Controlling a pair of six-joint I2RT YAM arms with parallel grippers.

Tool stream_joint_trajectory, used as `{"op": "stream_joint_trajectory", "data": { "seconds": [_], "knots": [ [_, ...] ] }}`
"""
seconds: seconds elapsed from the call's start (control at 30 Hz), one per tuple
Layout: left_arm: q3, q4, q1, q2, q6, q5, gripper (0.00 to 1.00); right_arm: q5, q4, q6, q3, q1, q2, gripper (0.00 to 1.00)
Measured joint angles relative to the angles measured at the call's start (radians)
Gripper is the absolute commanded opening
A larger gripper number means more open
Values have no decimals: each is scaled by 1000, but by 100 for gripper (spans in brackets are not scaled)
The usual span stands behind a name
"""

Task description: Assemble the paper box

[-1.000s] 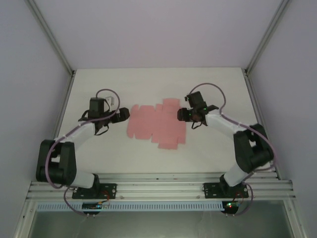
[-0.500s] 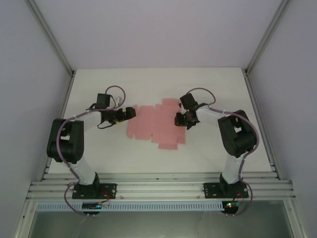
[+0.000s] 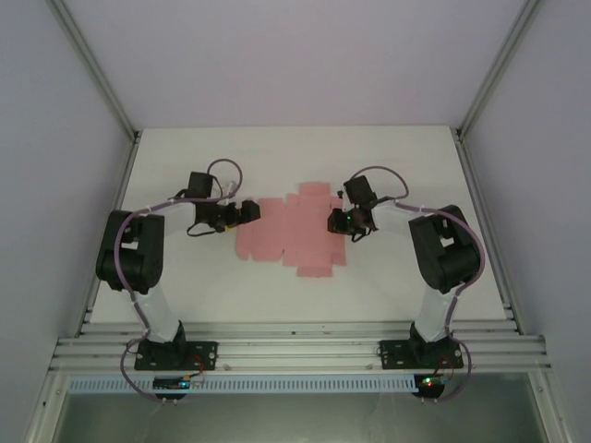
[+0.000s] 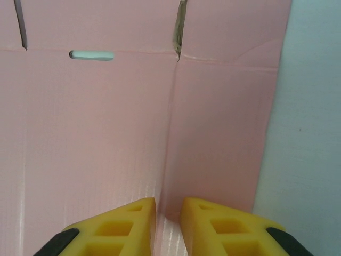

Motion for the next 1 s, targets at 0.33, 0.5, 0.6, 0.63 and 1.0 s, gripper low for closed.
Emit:
{"op": "stream_joint_trajectory", "data": {
  "seconds": [0.33,0.5,0.6,0.63,1.0],
  "knots": [
    [-98,162,-5,-13,-66,139,66,-75,115,19,-71,-35,-18,26],
    [-117,216,-7,-41,-85,171,48,-112,180,26,-111,-48,-28,26],
    [-116,215,-7,-47,-87,162,22,-122,201,26,-122,-52,-32,26],
    [-116,214,-7,-47,-86,158,10,-124,204,26,-124,-52,-33,29],
    [-155,293,-18,-206,-98,222,0,-142,79,0,-166,-85,-288,76]
  ]
}}
